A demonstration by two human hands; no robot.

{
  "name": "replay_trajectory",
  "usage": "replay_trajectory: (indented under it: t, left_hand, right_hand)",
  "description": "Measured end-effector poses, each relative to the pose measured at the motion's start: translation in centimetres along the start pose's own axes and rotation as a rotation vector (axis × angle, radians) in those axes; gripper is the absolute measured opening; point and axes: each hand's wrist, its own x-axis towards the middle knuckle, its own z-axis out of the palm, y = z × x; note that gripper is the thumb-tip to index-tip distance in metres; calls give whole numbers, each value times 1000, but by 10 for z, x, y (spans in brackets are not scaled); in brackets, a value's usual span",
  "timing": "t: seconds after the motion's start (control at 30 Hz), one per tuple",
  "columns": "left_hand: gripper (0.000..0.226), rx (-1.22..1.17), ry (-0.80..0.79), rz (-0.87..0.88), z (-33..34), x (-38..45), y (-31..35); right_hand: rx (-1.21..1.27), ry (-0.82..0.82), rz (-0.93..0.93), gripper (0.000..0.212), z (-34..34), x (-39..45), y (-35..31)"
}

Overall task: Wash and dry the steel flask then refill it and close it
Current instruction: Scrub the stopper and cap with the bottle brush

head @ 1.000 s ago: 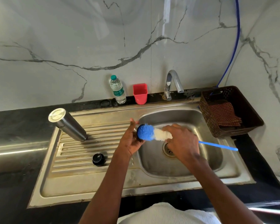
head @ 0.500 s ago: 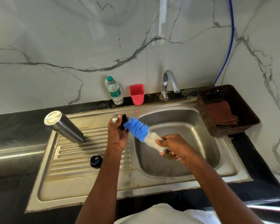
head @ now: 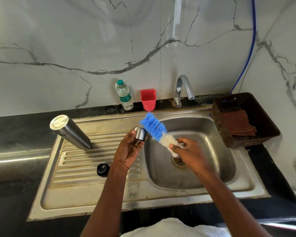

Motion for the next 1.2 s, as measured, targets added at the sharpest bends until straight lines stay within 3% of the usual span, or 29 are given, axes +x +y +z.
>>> replay_trajectory:
  t: [0.07,0.17,0.5,0.63,0.73,0.8,0.83,0.93,1.0,1.1,1.2]
  left_hand:
    - [72,48,-13,-51,8,-3,-3]
    - [36,45,50,-62,20,-4,-6]
    - [50,-106,169,6,23,15,-8]
    - [36,-44,250,51,25,14,-8]
    - [30,437,375,146,26,12,-10]
    - [39,834,494,303,22,15,-12]
    - [40,922,540,351,21,16,-13]
    - [22,897,496,435,36,8,-13]
    - [21,779,384,391,46,4,-12]
    - [34,602,262,277,60,-3,-12]
    - [48,721,152,287,69,-12,-18]
  right_hand:
    - [8,-10,-24,20,3,-1,-3]
    - [-42,-38,-74,28,8,-3,-6]
    - [-223,-102,-188,31,12,-14,-18]
    - [-236,-88,-192,30,12,-15,-20]
    - [-298,-50,-209,45,10,-18,-21]
    - [-353,-47,-241,63,7,-20,-21]
    - [-376,-46,-257,67,6,-21,-20]
    - [-417,-5,-297,66,5,-22,-18]
    - [-450,9,-323,65,7,-25,-20]
    - [-532,26,-371,66,12,-32,-24]
    - [-530,57,-364,65,15,-31,-32]
